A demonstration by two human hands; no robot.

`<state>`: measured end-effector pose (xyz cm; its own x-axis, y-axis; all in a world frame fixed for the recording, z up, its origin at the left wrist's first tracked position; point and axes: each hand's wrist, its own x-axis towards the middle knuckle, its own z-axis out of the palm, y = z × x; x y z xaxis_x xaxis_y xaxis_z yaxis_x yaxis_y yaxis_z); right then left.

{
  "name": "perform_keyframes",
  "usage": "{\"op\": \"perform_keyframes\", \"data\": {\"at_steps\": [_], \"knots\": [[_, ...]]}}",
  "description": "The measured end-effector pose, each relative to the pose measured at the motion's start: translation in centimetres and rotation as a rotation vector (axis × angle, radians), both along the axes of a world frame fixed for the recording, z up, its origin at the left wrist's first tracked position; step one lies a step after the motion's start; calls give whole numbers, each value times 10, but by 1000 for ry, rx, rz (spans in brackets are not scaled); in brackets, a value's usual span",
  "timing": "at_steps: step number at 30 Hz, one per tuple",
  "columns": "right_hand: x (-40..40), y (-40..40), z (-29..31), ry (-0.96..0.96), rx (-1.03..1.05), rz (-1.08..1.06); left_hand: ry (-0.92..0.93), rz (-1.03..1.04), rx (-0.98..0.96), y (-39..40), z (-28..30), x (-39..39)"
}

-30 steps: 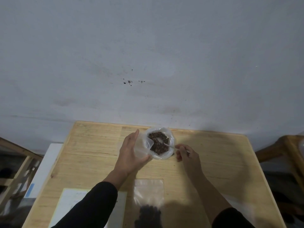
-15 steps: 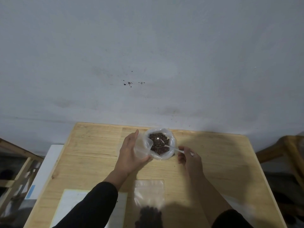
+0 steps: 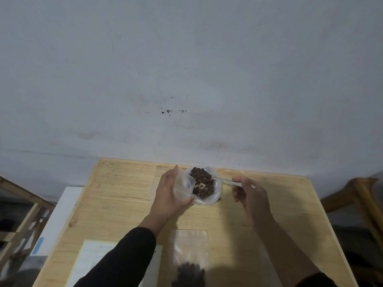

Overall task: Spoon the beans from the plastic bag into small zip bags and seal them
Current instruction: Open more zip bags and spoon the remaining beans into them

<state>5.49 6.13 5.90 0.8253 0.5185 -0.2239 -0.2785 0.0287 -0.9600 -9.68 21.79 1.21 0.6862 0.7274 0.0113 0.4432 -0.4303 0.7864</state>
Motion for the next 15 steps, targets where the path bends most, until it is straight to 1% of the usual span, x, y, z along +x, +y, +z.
{"op": "perform_keyframes", "data": {"at_steps": [2, 3, 5, 7, 8, 9, 10, 12, 13, 15], "knots": [[-6, 5, 6, -101, -55, 55, 2, 0, -8, -1, 1, 1], [-10, 7, 9, -191, -103, 95, 0, 3, -10, -1, 1, 1], [-17, 14, 12, -429, -207, 200, -4, 6, -2, -1, 1, 1], [-24, 19, 14, -689, -261, 298, -3, 7, -4, -1, 1, 0], [-26, 20, 15, -796, -262, 313, -1, 9, -8, -1, 1, 0], [-25, 20, 15, -846, -247, 291, 3, 12, -11, 0, 1, 0], [-24, 18, 15, -825, -222, 236, 8, 15, -12, 1, 1, -1], [-17, 12, 11, -703, -175, 92, 26, 14, -9, 1, 2, -1], [-14, 9, 7, -656, -175, 37, 35, 13, -6, 1, 3, -2], [-11, 2, -8, -620, -243, -6, 43, 17, -11, 0, 2, -2]]}}
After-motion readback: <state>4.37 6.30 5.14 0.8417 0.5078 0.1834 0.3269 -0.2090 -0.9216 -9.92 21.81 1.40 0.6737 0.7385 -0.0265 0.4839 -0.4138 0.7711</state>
